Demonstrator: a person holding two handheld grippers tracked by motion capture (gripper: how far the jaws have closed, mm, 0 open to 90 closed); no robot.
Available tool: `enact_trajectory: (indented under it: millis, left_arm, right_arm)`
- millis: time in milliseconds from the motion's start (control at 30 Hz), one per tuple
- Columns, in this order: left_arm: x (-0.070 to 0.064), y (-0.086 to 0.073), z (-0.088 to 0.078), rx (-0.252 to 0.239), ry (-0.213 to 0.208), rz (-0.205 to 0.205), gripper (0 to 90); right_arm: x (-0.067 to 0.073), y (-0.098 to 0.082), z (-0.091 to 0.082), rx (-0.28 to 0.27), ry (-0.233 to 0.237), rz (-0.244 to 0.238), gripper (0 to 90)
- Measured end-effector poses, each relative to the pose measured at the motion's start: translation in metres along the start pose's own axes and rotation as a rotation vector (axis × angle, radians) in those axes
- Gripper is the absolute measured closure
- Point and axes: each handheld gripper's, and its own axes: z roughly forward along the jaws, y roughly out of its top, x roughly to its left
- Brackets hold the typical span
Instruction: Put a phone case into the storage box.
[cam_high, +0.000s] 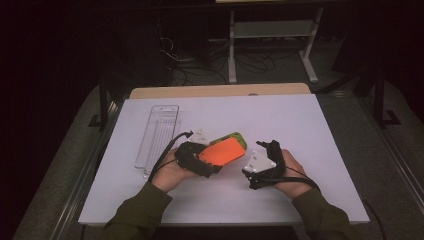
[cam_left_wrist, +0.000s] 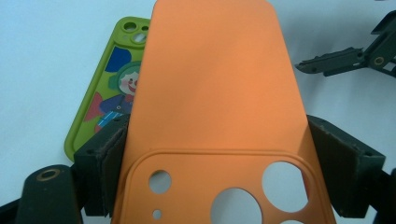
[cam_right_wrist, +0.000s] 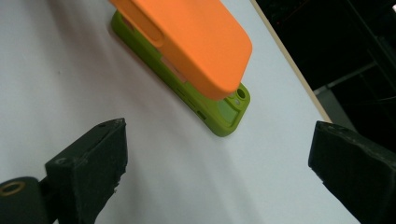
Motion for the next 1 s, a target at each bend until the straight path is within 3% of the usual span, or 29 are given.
enact_trajectory:
  millis: [67, 100, 167, 400, 433, 500, 533, 567, 633, 667, 700, 767, 867, 1000]
  left_arm:
    - [0.000, 0.000, 0.000, 0.000, -0.003, -0.003, 15.7]
    - [0.001, 0.001, 0.000, 0.000, -0.001, 0.020, 15.7]
    - [0.000, 0.000, 0.001, -0.007, -0.001, -0.003, 15.7]
    - [-0.001, 0.000, 0.001, -0.010, 0.002, -0.016, 15.7]
    - [-0.001, 0.000, 0.001, -0.014, 0.001, -0.021, 15.7]
    - [-0.001, 0.000, 0.001, -0.010, -0.001, -0.019, 15.7]
    - [-0.001, 0.000, 0.001, -0.006, -0.001, -0.015, 15.7]
    - [0.000, 0.000, 0.001, -0.004, -0.003, -0.011, 15.7]
    - [-0.001, 0.000, 0.001, -0.003, -0.003, -0.023, 15.7]
    - [-0.001, 0.000, 0.001, -0.003, -0.003, -0.023, 15.7]
    - [-0.001, 0.000, 0.001, 0.004, -0.003, -0.014, 15.7]
    - [-0.001, 0.000, 0.001, 0.001, -0.001, -0.015, 15.7]
    - [0.001, 0.000, -0.001, 0.022, 0.000, 0.009, 15.7]
    - [0.000, 0.000, 0.000, 0.004, 0.000, -0.012, 15.7]
  right_arm:
    - [0.002, 0.000, 0.001, 0.005, -0.018, -0.042, 4.2]
    - [0.002, 0.000, 0.001, 0.005, -0.018, -0.042, 4.2]
    - [0.004, 0.001, 0.001, -0.002, -0.030, -0.047, 4.2]
    - [0.009, 0.002, 0.000, -0.012, -0.090, -0.133, 4.2]
    - [0.009, 0.002, 0.000, -0.006, -0.105, -0.187, 4.2]
    - [0.011, 0.003, 0.000, -0.011, -0.111, -0.177, 4.2]
    - [0.013, 0.003, 0.001, -0.018, -0.126, -0.206, 4.1]
    - [0.013, 0.003, 0.001, -0.018, -0.126, -0.206, 4.1]
    - [0.015, 0.004, 0.001, -0.018, -0.154, -0.264, 4.1]
    - [0.015, 0.004, 0.001, -0.018, -0.154, -0.264, 4.1]
    - [0.016, 0.004, 0.001, -0.016, -0.173, -0.326, 4.1]
    - [0.017, 0.005, 0.001, -0.021, -0.186, -0.358, 4.2]
    - [0.020, 0.006, 0.000, -0.020, -0.205, -0.362, 4.2]
    - [0.023, 0.007, 0.000, -0.038, -0.235, -0.393, 4.2]
